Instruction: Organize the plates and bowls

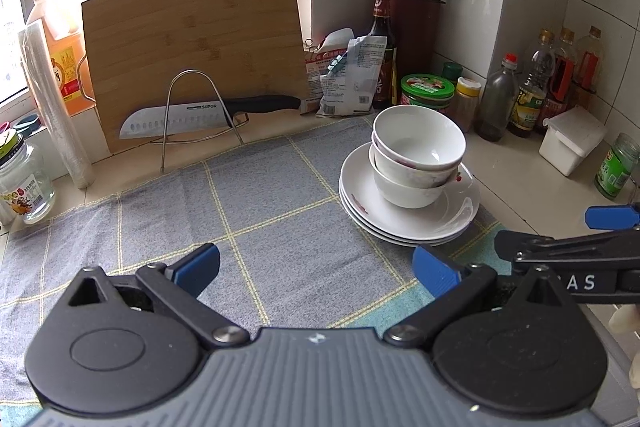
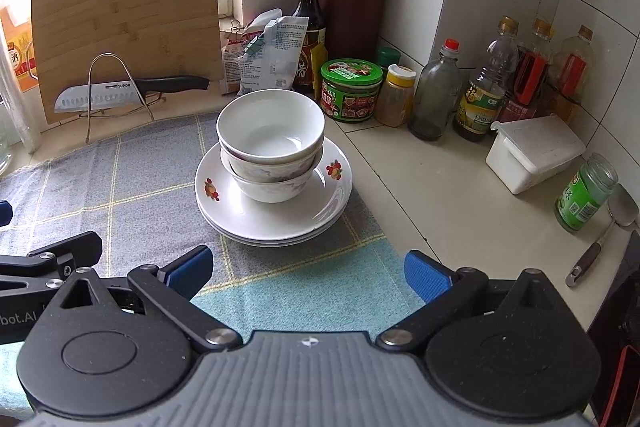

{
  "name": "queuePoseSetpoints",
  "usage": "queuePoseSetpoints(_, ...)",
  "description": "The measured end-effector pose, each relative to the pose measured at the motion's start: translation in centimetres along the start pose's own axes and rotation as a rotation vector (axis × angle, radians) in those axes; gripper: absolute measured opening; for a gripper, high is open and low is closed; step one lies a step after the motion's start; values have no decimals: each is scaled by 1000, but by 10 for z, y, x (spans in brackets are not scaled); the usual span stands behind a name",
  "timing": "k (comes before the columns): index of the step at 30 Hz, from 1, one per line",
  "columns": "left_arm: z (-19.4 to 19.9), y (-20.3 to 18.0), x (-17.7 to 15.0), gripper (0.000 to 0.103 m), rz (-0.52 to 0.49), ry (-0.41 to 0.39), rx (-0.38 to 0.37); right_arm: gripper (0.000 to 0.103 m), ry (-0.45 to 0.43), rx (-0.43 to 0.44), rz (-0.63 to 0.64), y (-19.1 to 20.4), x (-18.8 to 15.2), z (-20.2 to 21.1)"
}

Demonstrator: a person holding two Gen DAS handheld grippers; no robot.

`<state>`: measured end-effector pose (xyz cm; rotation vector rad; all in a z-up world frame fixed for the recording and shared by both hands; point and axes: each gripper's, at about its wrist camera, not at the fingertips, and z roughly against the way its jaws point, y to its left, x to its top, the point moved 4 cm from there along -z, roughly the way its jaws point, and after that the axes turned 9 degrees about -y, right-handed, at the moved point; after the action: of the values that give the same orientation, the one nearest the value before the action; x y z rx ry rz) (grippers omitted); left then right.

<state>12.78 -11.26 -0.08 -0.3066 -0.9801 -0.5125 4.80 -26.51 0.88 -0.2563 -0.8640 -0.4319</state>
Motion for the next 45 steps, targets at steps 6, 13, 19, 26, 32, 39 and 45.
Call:
queuePoseSetpoints(6, 2, 0, 1, 102, -1, -2, 1, 103, -5, -6, -3, 0, 1, 2)
queuePoseSetpoints(13, 3, -3, 2, 102, -7, -4, -2, 103, -18, -16, -1, -1, 3, 4)
queuePoseSetpoints(19, 3, -4, 2, 102, -8, -1, -1, 103, -17, -18, 2, -2, 3, 4)
queuePoseSetpoints(26, 3, -5, 2, 102, -7, -1, -2, 103, -21, -22, 4, -3, 4, 5)
queuePoseSetpoints(32, 2, -7, 2, 102, -9, -1, -3, 103, -21, -27, 5, -5, 4, 6)
queuePoseSetpoints(39, 3, -8, 3, 102, -10, -1, -3, 103, -23, -28, 4, -6, 4, 6)
queuePoseSetpoints(45, 2, -9, 4, 102, -12, -1, -2, 103, -24, -30, 3, -7, 4, 7)
